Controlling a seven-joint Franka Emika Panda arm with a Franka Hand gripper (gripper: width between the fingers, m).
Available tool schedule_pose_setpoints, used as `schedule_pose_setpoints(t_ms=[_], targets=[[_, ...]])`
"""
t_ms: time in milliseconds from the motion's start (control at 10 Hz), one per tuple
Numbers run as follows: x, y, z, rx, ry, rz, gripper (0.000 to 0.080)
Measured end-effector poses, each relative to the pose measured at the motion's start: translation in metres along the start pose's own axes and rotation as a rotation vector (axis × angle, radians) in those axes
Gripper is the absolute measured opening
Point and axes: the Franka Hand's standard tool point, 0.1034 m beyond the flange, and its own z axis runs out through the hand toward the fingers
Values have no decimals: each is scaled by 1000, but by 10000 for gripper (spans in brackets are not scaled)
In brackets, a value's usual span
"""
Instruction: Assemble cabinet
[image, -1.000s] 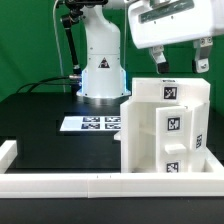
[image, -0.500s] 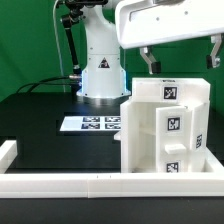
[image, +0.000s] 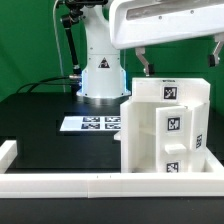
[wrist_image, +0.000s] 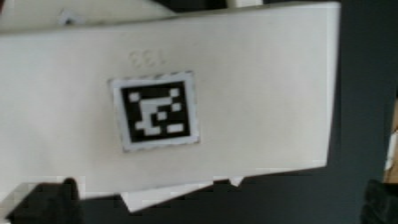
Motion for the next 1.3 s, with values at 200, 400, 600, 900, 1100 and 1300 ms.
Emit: schedule_pose_setpoints(t_ms=[200,400,600,900,1100,1300], targets=[[-1,0,-1,-9,-17,-236,797],[-3,-1,-1,-8,-42,-386,797],[-3,1,-1,-6,-41,-472,797],[-6,6,0,-8,-52,-823,797],[-9,6,2,-11,-67,-1022,797],[-12,8,5,-21,-91,-1226,797]])
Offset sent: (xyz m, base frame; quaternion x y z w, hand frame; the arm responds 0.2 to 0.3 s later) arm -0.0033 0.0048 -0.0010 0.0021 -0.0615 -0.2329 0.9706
